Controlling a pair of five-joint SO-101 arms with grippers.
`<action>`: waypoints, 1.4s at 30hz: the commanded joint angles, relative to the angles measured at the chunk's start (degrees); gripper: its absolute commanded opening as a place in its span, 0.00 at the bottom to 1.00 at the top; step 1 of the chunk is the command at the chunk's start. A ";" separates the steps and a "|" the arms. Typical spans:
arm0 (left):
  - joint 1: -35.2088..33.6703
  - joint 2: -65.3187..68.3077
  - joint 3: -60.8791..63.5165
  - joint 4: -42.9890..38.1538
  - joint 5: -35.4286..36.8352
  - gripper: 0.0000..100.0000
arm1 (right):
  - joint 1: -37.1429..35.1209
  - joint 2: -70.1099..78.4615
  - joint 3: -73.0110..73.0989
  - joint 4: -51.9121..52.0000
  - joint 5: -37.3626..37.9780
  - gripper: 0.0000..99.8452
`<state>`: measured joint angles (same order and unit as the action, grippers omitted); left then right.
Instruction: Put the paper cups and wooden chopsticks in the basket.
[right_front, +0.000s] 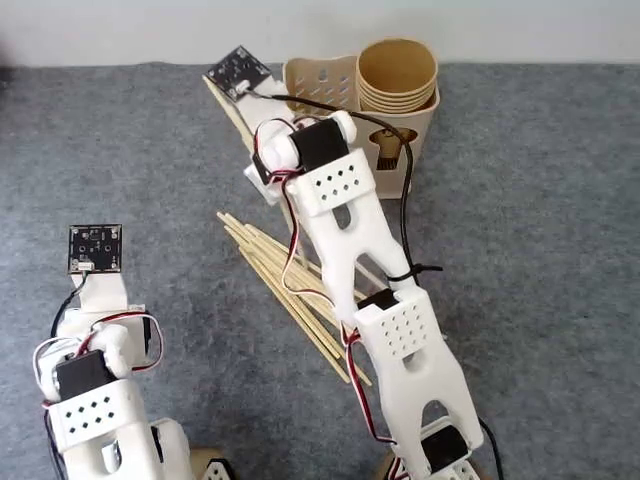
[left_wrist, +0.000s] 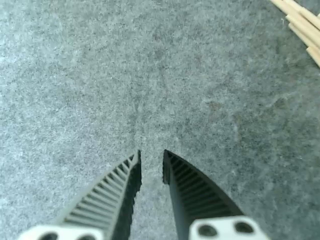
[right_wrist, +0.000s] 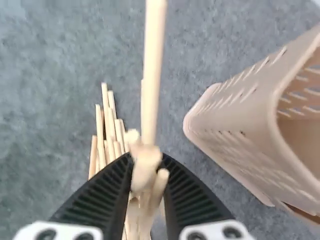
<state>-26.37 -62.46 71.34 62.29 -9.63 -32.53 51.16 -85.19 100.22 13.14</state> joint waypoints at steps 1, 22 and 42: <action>0.35 -0.88 -0.48 -1.23 -0.09 0.07 | -1.19 -0.57 -5.27 2.15 -1.49 0.01; 0.35 -0.88 0.04 -1.23 -0.18 0.07 | -1.19 -7.25 -11.34 -3.56 -6.42 0.01; 0.35 -0.88 0.04 -1.23 -0.18 0.07 | 2.59 -17.54 -11.34 -16.75 -7.12 0.01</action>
<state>-26.37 -62.55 71.52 62.29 -9.71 -31.47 38.42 -94.15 86.42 6.55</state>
